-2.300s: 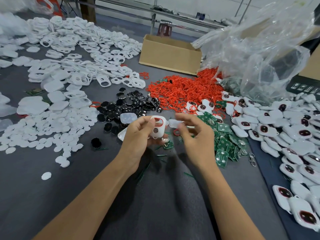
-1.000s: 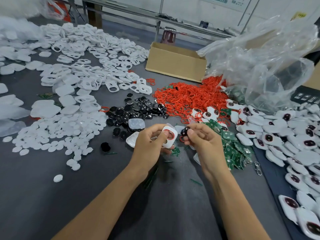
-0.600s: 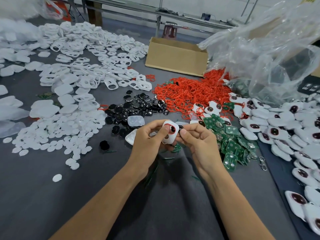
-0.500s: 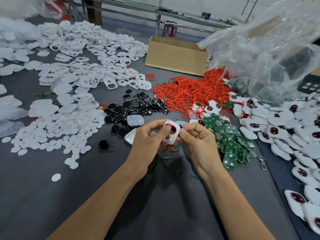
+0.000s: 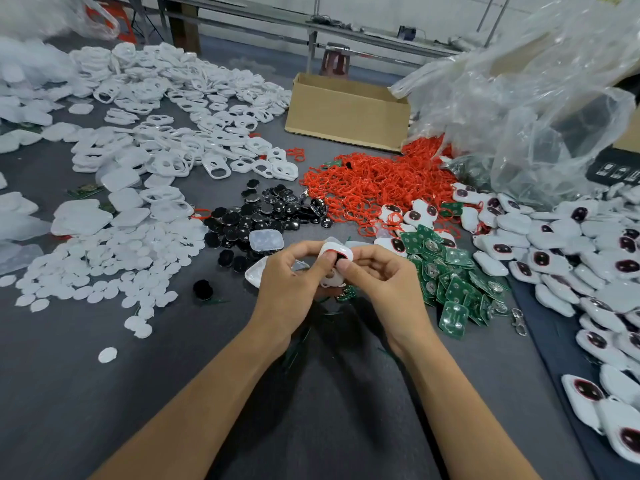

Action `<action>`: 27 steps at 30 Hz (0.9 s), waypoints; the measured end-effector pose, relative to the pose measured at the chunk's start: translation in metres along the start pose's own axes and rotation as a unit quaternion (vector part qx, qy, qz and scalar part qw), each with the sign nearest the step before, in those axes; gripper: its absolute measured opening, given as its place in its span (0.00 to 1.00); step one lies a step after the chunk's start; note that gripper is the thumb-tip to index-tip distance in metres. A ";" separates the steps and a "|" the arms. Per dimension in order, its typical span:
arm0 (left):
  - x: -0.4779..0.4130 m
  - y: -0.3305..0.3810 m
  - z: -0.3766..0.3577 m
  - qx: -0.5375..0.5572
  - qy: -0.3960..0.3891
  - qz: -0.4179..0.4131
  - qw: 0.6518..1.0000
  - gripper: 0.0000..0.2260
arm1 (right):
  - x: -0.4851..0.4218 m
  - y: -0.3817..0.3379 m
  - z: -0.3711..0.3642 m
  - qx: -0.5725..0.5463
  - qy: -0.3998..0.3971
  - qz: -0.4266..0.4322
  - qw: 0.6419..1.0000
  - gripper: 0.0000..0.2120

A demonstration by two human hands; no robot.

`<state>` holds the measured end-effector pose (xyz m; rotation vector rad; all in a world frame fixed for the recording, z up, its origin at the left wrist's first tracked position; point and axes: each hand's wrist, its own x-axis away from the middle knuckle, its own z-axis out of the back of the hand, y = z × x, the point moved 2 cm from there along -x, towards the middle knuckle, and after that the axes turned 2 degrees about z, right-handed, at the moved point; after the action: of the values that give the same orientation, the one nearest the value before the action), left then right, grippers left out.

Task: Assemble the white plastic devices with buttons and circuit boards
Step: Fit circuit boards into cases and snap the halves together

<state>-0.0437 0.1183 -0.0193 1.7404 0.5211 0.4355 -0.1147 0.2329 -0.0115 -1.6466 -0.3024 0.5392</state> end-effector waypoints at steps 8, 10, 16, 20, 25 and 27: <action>-0.004 0.002 0.003 0.120 -0.066 0.082 0.987 0.20 | -0.003 0.001 0.003 -0.137 -0.071 -0.080 0.985 0.18; -0.004 0.003 0.003 0.143 -0.097 0.097 0.980 0.17 | -0.003 0.000 0.004 -0.164 -0.102 -0.084 0.978 0.16; -0.002 0.004 0.002 0.080 -0.066 0.039 0.994 0.15 | 0.000 -0.004 0.006 -0.172 -0.083 -0.041 0.981 0.11; -0.001 -0.001 0.003 0.034 0.009 0.003 0.999 0.10 | 0.003 -0.007 0.004 0.047 0.003 0.076 0.996 0.04; 0.003 0.000 -0.006 0.078 -0.095 0.042 0.992 0.14 | 0.007 -0.009 -0.002 0.261 0.034 0.183 0.947 0.06; 0.002 0.000 -0.006 0.086 -0.092 0.052 0.991 0.10 | 0.008 -0.010 -0.004 0.309 0.021 0.194 0.931 0.07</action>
<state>-0.0448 0.1243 -0.0181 1.9569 0.3452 0.3058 -0.1049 0.2351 -0.0024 -1.0938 0.2238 0.8001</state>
